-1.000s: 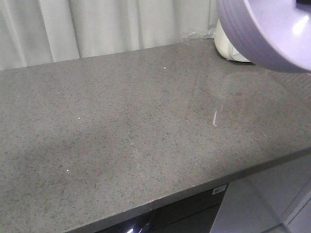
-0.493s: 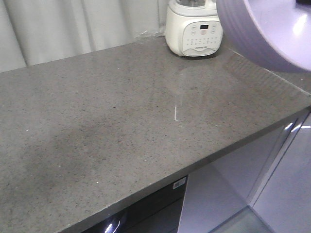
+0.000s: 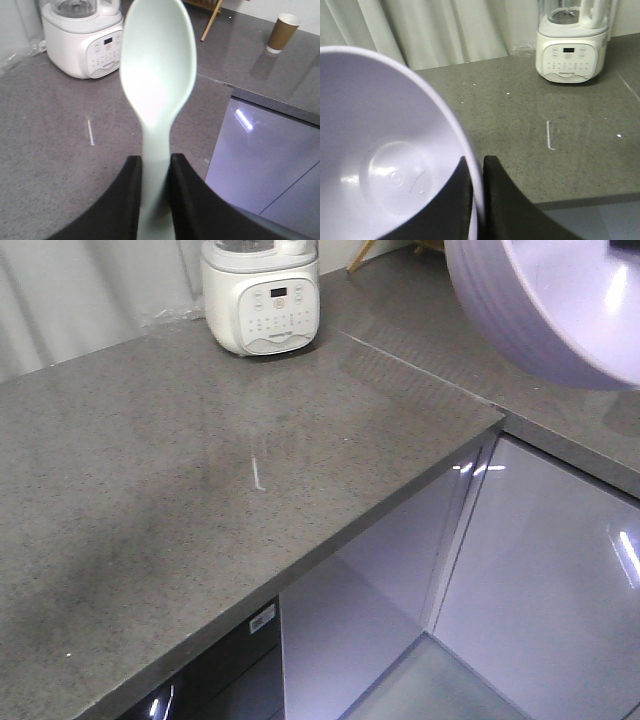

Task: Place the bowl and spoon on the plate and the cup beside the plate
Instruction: 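Turn the base toward the counter with the pale blue plate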

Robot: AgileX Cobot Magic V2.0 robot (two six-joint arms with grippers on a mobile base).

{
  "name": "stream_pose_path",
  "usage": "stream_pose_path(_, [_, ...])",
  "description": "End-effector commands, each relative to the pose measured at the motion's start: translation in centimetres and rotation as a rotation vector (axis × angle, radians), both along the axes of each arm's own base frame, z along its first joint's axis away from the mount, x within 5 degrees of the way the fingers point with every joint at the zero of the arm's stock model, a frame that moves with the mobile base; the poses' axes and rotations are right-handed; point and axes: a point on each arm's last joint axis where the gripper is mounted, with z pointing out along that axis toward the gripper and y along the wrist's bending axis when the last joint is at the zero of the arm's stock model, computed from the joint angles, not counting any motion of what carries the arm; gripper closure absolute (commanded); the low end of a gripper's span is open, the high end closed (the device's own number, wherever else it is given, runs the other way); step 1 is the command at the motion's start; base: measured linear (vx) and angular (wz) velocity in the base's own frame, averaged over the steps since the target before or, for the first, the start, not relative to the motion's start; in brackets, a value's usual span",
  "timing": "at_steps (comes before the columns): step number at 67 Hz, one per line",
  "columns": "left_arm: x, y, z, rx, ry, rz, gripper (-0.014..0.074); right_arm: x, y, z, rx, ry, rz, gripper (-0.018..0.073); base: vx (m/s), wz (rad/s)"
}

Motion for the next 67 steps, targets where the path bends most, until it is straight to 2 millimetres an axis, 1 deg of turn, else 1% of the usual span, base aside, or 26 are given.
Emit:
stream_pose_path(1, [-0.75, -0.26, 1.47, -0.044, -0.094, -0.004, 0.0603, -0.83, 0.23, 1.50, 0.053, -0.079, -0.007, 0.0565, 0.00, -0.44])
stream_pose_path(32, [-0.75, -0.26, 1.47, -0.044, -0.094, -0.004, 0.0603, -0.86, 0.26, 1.46, 0.050, -0.074, -0.002, 0.0565, -0.03, -0.42])
stream_pose_path(67, [-0.75, -0.26, 1.47, -0.044, -0.094, -0.004, 0.0603, -0.86, 0.26, 1.46, 0.050, -0.074, -0.002, 0.0565, -0.06, -0.35])
